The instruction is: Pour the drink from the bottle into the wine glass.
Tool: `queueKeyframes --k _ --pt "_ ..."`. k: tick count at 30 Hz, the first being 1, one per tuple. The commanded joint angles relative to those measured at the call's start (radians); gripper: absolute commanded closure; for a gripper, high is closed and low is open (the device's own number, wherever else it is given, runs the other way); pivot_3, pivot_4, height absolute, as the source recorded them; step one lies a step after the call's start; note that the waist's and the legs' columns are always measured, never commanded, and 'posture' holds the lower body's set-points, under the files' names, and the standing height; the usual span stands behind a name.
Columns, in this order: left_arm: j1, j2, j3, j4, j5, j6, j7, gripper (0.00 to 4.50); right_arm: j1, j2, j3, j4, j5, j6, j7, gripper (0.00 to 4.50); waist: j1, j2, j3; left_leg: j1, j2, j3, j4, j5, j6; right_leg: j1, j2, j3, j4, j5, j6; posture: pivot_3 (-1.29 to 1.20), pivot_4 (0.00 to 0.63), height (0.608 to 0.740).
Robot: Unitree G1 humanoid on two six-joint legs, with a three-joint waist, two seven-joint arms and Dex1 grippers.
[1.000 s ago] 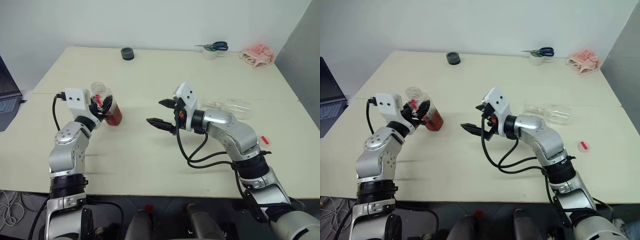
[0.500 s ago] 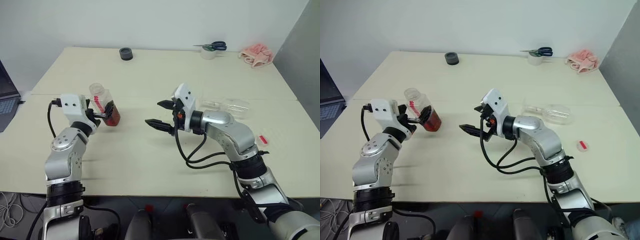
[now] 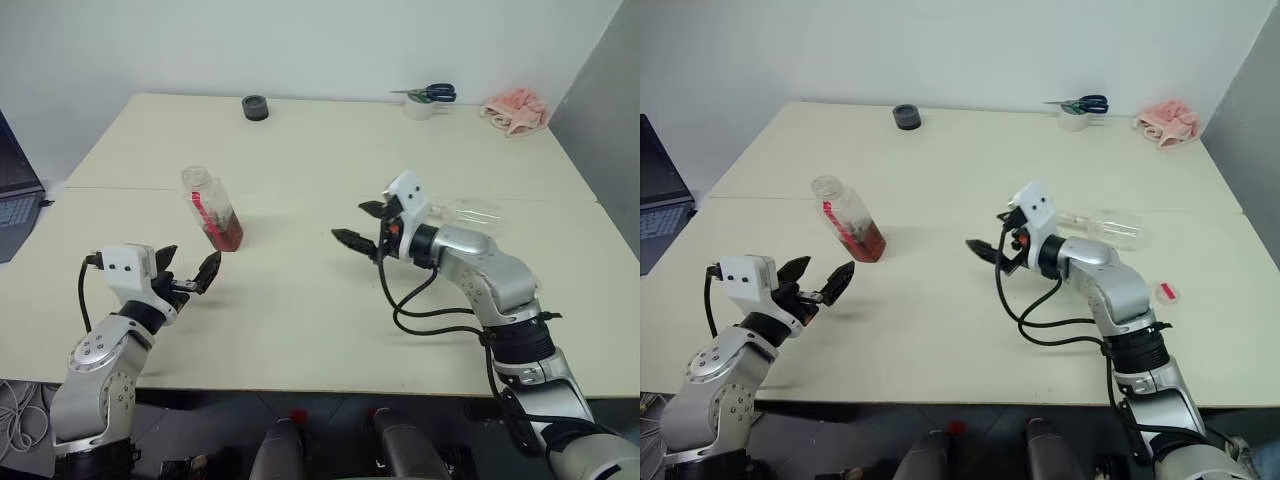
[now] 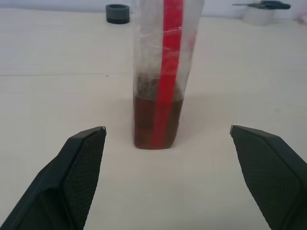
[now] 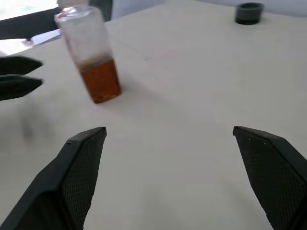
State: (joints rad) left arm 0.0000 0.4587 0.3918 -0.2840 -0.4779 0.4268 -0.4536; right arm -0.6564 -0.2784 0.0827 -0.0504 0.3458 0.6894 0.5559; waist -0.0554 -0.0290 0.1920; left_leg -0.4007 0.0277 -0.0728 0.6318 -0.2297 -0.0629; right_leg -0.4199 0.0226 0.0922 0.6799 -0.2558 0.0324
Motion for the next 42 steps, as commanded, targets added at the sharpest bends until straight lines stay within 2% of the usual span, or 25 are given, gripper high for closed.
queueKeyframes --k 1,5,7,13,17,26,42 --pt "0.039 0.026 -0.066 -0.098 -0.036 0.015 -0.081 0.04 0.029 0.035 -0.177 -0.012 0.055 0.031 -0.133 0.0 0.0 0.0 0.0 0.0 0.0 0.0 0.0 0.0 0.0 0.0 0.0 0.0 0.0 0.0 0.0 0.0 0.15 0.74" --pt "-0.016 0.111 -0.259 -0.11 0.024 0.038 -0.201 0.04 0.068 0.182 -0.443 -0.033 0.234 0.108 -0.344 0.0 -0.001 0.0 0.0 0.0 0.0 0.0 0.0 0.0 0.0 0.0 0.001 0.001 0.0 0.0 0.0 0.0 0.15 0.74" --pt "-0.088 0.131 -0.335 -0.065 0.081 0.003 -0.233 0.04 0.085 0.255 -0.519 -0.061 0.326 0.171 -0.434 0.0 -0.001 0.0 0.0 0.001 0.0 0.001 -0.001 0.0 0.0 0.0 0.001 0.002 0.0 -0.001 0.002 0.0 0.15 0.74" --pt "-0.244 0.128 -0.397 0.007 0.102 -0.043 -0.303 0.04 0.07 0.431 -0.619 -0.058 0.453 0.172 -0.668 0.0 -0.025 0.001 0.0 0.001 0.002 0.002 -0.002 0.0 0.0 -0.001 0.004 0.004 0.001 0.0 -0.001 0.0 0.15 0.74" --pt "-0.295 0.13 -0.405 0.023 0.109 -0.053 -0.331 0.04 0.036 0.469 -0.648 0.013 0.504 0.099 -0.752 0.0 -0.026 0.001 0.0 0.0 0.001 0.002 -0.002 0.0 0.0 -0.001 0.003 0.004 0.0 0.0 -0.001 0.0 0.15 0.74" --pt "-0.306 0.109 -0.412 0.034 0.134 -0.074 -0.339 0.04 -0.036 0.466 -0.625 0.217 0.584 -0.044 -0.743 0.0 -0.03 0.001 0.0 0.001 0.001 0.003 -0.002 0.0 0.0 -0.001 0.004 0.004 0.0 -0.002 0.003 0.0 0.15 0.74" --pt "-0.268 0.142 -0.354 0.028 0.143 -0.069 -0.309 0.04 -0.175 0.426 -0.616 0.558 0.553 -0.292 -0.627 0.0 -0.03 0.002 0.001 0.001 0.002 0.003 -0.002 0.0 0.001 -0.001 0.004 0.004 0.0 -0.002 0.003 0.0 0.15 0.74"
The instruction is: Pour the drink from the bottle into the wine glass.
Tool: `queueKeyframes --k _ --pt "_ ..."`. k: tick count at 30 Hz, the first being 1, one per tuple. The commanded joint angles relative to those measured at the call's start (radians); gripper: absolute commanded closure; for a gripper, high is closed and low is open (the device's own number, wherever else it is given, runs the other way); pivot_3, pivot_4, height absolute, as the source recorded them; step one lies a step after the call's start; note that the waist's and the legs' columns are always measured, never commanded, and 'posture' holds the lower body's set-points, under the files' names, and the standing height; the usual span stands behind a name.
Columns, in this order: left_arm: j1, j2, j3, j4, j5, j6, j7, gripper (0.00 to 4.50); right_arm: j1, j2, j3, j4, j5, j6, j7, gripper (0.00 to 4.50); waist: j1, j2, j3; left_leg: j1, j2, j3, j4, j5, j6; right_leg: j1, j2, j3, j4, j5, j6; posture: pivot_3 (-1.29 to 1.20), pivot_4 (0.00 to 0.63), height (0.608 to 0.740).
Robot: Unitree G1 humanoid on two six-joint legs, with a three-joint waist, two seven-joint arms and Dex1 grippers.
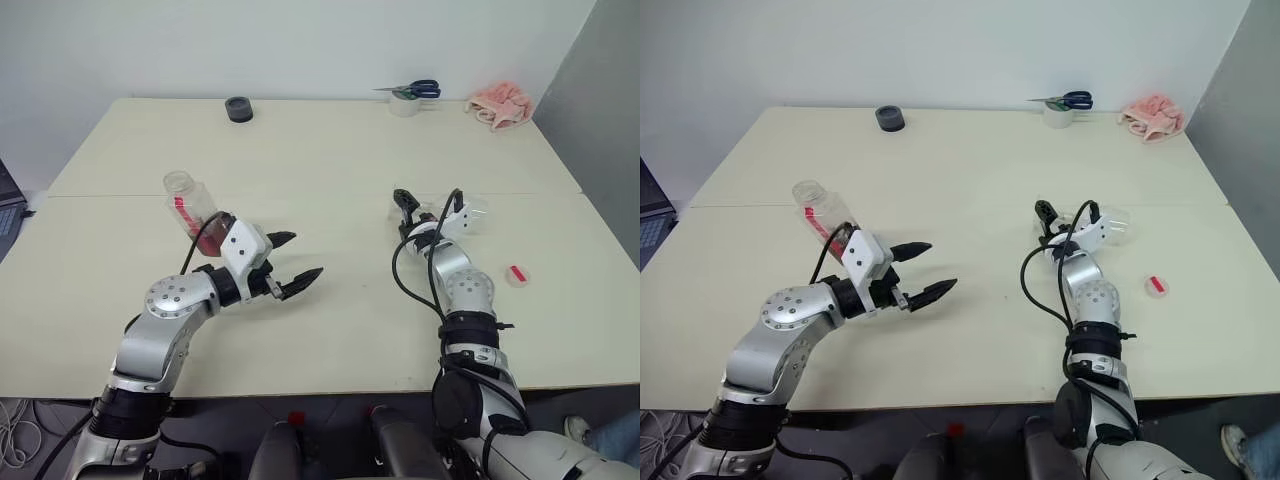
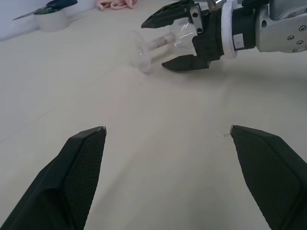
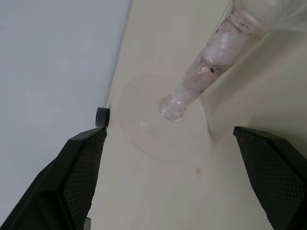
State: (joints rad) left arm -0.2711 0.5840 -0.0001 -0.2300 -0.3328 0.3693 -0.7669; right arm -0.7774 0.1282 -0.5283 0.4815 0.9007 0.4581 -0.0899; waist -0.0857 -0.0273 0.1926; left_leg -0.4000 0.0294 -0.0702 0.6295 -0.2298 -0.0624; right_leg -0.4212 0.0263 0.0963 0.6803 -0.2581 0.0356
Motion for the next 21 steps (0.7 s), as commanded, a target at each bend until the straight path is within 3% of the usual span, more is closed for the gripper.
queueKeyframes --k 1,17,21 --pt "0.004 0.02 0.041 -0.027 -0.003 -0.011 0.004 0.04 -0.059 0.017 -0.008 0.045 -0.006 -0.08 0.022 0.0 0.0 0.0 0.0 0.0 0.0 0.0 0.0 0.0 0.0 0.0 0.0 0.0 0.0 0.0 0.0 0.0 0.15 0.74" --pt "-0.007 0.047 0.076 -0.045 -0.016 0.016 0.01 0.04 -0.193 -0.045 -0.122 0.368 -0.013 -0.33 0.108 0.0 -0.001 0.0 0.0 0.0 0.0 0.0 0.0 0.0 0.0 0.0 0.0 0.0 0.0 0.002 -0.004 0.0 0.15 0.74" --pt "-0.006 0.051 0.078 -0.053 -0.021 0.027 0.012 0.0 -0.214 -0.063 -0.141 0.428 -0.024 -0.388 0.101 0.9 0.001 0.0 0.0 0.0 0.0 0.0 0.0 0.0 0.0 0.0 0.0 0.0 0.0 0.002 -0.004 0.0 0.15 0.74"
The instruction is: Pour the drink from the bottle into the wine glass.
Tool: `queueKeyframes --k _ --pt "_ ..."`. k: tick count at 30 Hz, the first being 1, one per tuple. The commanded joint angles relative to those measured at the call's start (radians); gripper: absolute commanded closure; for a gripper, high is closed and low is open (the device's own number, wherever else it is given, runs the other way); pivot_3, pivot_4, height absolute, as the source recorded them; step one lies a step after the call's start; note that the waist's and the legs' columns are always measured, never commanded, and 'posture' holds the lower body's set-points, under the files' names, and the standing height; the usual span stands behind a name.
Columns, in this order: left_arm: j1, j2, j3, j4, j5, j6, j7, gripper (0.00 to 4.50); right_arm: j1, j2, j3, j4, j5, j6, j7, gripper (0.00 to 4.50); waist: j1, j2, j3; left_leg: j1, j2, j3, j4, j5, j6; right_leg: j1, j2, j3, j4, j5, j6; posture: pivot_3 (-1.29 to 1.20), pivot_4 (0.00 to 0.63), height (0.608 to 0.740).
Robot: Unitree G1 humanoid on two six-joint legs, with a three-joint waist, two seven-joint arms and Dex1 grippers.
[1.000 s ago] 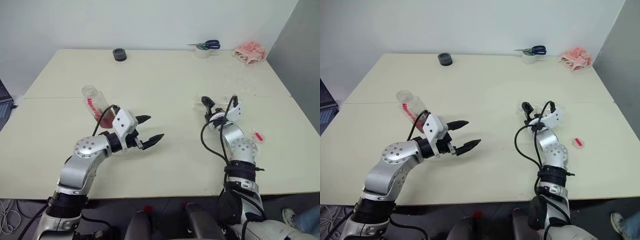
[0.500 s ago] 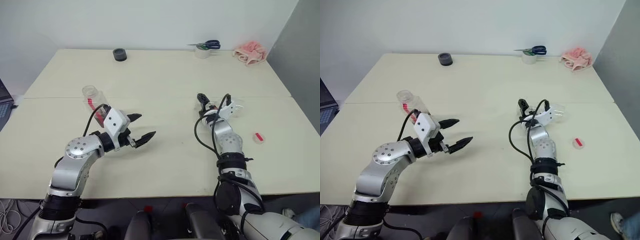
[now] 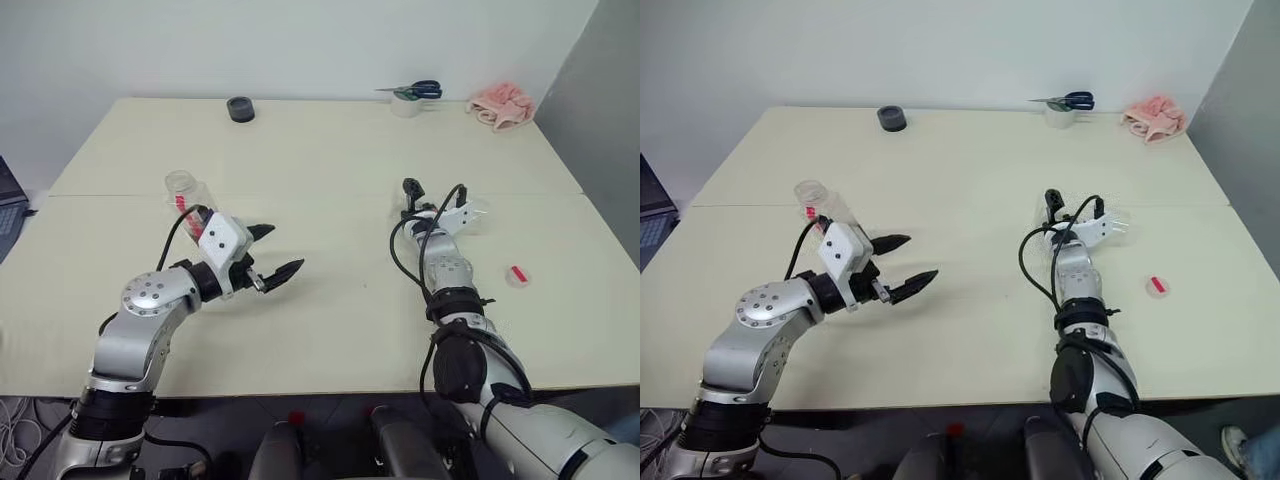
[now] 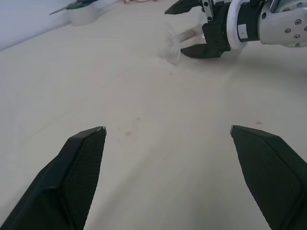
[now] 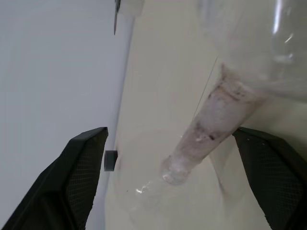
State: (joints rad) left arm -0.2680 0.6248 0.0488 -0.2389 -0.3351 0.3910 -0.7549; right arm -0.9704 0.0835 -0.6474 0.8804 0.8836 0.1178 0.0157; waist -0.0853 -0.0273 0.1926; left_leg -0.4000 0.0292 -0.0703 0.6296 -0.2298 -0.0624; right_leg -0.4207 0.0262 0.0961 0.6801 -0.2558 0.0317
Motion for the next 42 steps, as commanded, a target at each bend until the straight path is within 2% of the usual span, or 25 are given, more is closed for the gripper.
queueKeyframes --k 1,8,10,17,21,22,25,30,35,42 --pt "-0.008 0.012 0.03 -0.047 -0.02 0.008 0.0 0.0 -0.026 -0.023 -0.027 0.042 -0.006 -0.059 -0.002 1.26 0.001 0.0 0.0 0.0 0.0 0.0 0.0 0.0 0.0 0.0 0.0 0.0 0.0 0.0 0.0 0.0 0.15 0.74" --pt "-0.015 0.024 0.036 -0.051 -0.025 0.023 -0.004 0.0 -0.056 -0.045 -0.058 0.119 -0.003 -0.105 0.004 3.82 0.001 0.0 0.0 0.0 0.0 0.0 0.0 0.0 0.0 0.0 0.0 0.0 0.0 0.0 0.0 0.0 0.15 0.74" --pt "-0.016 0.028 0.036 -0.049 -0.027 0.022 -0.003 0.0 -0.059 -0.046 -0.059 0.127 -0.006 -0.108 0.006 4.31 0.001 0.0 0.0 0.001 0.0 0.0 0.0 0.0 0.0 0.001 0.0 0.0 0.0 0.0 0.0 0.0 0.15 0.74" --pt "-0.014 0.027 0.035 -0.048 -0.026 0.023 0.003 0.0 -0.065 -0.045 -0.044 0.123 -0.027 -0.113 0.014 4.35 0.002 0.0 0.0 0.001 0.0 0.0 0.0 0.0 0.0 0.001 0.0 0.0 0.0 0.0 0.0 0.0 0.15 0.74" --pt "-0.009 0.023 0.037 -0.051 -0.024 0.022 0.011 0.0 -0.061 -0.041 0.032 0.045 -0.088 -0.098 0.055 4.35 0.002 0.0 0.0 0.0 0.0 0.0 0.0 0.0 0.0 0.0 0.0 0.0 0.0 0.0 0.0 0.0 0.15 0.74" --pt "-0.007 0.024 0.042 -0.052 -0.026 0.022 0.014 0.0 -0.05 -0.037 0.099 -0.015 -0.141 -0.094 0.087 4.35 0.001 0.0 0.0 0.0 0.0 0.0 0.0 0.0 0.0 0.0 0.0 0.0 0.0 0.0 0.0 0.0 0.15 0.74" --pt "0.009 0.024 0.062 -0.053 -0.036 0.025 0.017 0.0 0.018 -0.036 0.414 -0.237 -0.405 -0.118 0.213 4.35 -0.002 0.003 0.002 -0.001 0.0 0.0 -0.001 0.0 0.0 -0.002 0.0 0.001 0.0 0.0 0.0 0.0 0.15 0.74" --pt "0.048 0.016 0.102 -0.08 -0.07 0.05 0.028 0.0 0.142 -0.038 0.706 -0.331 -0.683 -0.264 0.329 4.35 -0.013 0.002 0.001 0.0 0.002 0.001 -0.002 0.0 0.0 -0.003 0.001 0.001 0.001 0.0 -0.001 0.0 0.15 0.74" --pt "0.132 0.024 0.176 -0.15 -0.134 0.105 0.047 0.0 0.181 -0.048 0.839 -0.251 -0.834 -0.39 0.392 4.35 -0.003 0.002 0.001 -0.001 0.0 0.001 -0.001 0.0 0.0 -0.003 -0.001 0.0 0.001 0.0 -0.001 0.0 0.15 0.74" --pt "0.268 0.041 0.288 -0.251 -0.181 0.15 0.071 0.0 0.185 -0.05 0.864 -0.168 -0.864 -0.388 0.48 4.35 0.002 0.0 0.001 0.0 0.0 0.0 0.0 0.0 0.0 -0.001 -0.003 0.0 0.0 0.0 -0.001 0.0 0.15 0.74"
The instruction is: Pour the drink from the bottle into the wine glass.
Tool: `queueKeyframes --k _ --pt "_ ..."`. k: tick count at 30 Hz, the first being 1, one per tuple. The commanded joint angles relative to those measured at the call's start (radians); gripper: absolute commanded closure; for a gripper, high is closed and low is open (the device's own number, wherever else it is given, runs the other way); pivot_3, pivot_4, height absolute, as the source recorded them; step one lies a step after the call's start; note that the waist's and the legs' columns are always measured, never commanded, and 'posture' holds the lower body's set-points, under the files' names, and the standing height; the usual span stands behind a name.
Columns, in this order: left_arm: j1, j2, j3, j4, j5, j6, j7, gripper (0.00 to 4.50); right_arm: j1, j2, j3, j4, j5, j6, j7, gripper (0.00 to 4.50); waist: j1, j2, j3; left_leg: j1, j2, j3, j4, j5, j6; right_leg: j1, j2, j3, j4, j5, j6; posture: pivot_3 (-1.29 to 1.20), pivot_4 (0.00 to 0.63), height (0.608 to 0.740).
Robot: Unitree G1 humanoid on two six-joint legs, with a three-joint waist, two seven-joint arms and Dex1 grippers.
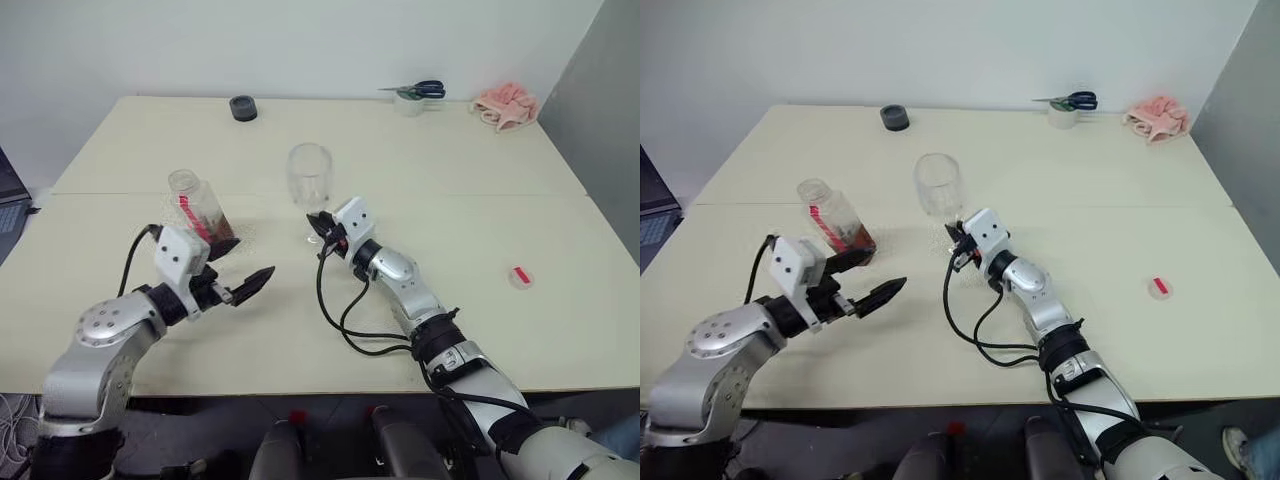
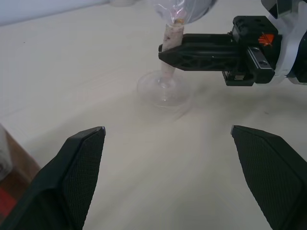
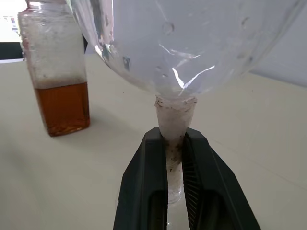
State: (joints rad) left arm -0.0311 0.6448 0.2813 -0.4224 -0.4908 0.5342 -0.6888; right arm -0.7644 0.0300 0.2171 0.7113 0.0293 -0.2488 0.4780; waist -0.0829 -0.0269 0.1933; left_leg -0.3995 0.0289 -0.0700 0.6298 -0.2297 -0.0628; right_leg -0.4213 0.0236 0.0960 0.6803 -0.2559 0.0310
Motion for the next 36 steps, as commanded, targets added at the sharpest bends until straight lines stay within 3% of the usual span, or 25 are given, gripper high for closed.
queueKeyframes --k 1,14,26,31,36 --pt "0.049 0.022 0.066 -0.078 -0.027 0.01 0.009 0.0 -0.03 0.007 -0.006 0.014 -0.01 -0.018 0.019 4.35 -0.001 0.0 0.0 0.0 0.0 0.0 0.0 0.0 0.0 0.0 0.0 0.0 0.0 0.0 0.0 0.0 0.15 0.74" --pt "0.106 0.012 0.071 -0.135 -0.034 0.021 0.066 0.0 -0.12 0.033 -0.067 0.216 -0.001 -0.001 0.035 4.35 -0.003 0.0 0.0 0.001 0.001 0.0 0.0 0.0 0.0 0.0 0.001 0.0 0.0 0.0 0.0 0.0 0.15 0.74" --pt "0.1 0.018 0.061 -0.123 -0.028 0.015 0.071 0.0 -0.138 0.02 -0.075 0.236 -0.024 -0.022 0.032 0.12 -0.003 0.0 0.0 0.001 0.0 0.0 0.0 0.0 0.0 0.0 0.001 0.0 0.0 0.0 0.0 0.0 0.15 0.74" --pt "0.124 -0.004 0.084 -0.098 -0.025 0.003 0.084 0.0 -0.073 -0.03 -0.054 0.088 -0.017 0.035 0.115 0.02 -0.003 0.0 0.0 0.001 0.0 0.0 0.0 0.0 0.0 0.0 0.001 0.0 0.0 0.0 0.0 0.0 0.15 0.74" --pt "0.176 -0.083 0.189 -0.029 -0.026 -0.064 0.126 0.0 0.086 -0.25 -0.022 -0.371 0.035 0.299 0.334 0.02 0.004 0.0 0.0 0.0 -0.001 -0.001 0.0 0.0 0.0 0.001 -0.001 0.0 -0.001 0.0 0.0 0.0 0.15 0.74"
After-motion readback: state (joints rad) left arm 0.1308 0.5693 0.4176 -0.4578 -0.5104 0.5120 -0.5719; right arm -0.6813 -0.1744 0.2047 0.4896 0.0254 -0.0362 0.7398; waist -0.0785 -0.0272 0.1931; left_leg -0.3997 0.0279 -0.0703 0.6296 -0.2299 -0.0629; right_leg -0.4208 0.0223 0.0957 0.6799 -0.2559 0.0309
